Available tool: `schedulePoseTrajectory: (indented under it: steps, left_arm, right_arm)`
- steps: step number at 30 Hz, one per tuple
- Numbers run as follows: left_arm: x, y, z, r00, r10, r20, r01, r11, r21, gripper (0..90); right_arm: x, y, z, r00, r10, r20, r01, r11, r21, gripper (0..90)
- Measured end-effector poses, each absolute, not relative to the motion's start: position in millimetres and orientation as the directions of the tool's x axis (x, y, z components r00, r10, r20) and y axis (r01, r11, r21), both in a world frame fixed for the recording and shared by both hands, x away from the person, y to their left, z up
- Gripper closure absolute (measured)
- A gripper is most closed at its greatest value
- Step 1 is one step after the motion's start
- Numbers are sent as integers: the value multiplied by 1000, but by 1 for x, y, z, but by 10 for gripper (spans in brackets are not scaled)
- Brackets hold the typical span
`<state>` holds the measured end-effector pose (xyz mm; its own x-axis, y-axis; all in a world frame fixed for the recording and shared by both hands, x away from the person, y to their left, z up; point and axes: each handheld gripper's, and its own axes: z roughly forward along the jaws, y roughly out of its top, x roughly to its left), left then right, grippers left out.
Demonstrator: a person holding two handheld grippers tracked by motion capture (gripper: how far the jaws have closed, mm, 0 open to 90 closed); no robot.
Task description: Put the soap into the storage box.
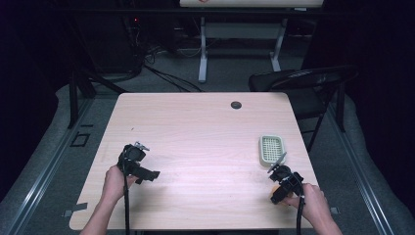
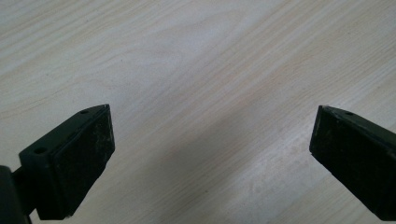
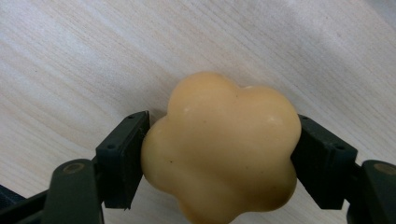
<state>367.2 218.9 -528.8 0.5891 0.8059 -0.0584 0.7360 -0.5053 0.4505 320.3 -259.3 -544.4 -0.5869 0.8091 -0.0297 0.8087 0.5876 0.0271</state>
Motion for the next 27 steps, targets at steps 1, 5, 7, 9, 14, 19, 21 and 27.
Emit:
schedulePoseTrajectory:
  steps: [1,5,7,9,14,19,21,27]
  left_arm:
    - [367,219,-529,589,806,-59,736,-505,450,1]
    - [367,219,-529,590,806,-58,736,-506,450,1]
    - [367,219,-529,589,806,-58,736,-506,450,1]
    - [367,219,-529,589,806,-57,736,-506,450,1]
    - [367,219,-529,588,807,-58,737,-504,449,1]
    - [367,219,-529,587,808,-58,738,-504,450,1]
    - [367,219,-529,587,807,-58,738,-505,449,1]
    - [367,219,-528,587,807,-57,737,-504,449,1]
  right_arm:
    - [320,-259,-545,-586,810,-31,809,587,28,258]
    - [320,-259,-546,-584,811,-32,810,585,41,260]
    - [319,-259,-547,-582,812,-32,811,583,41,261]
    - [319,-258,-546,-581,813,-34,813,582,30,262]
    - [319,-259,-546,-584,811,-34,810,585,37,263]
    - [320,-259,-545,-585,810,-31,810,586,28,264]
    - [320,-261,-544,-581,813,-29,812,582,37,265]
    - [319,-263,-542,-551,834,-17,831,551,74,265]
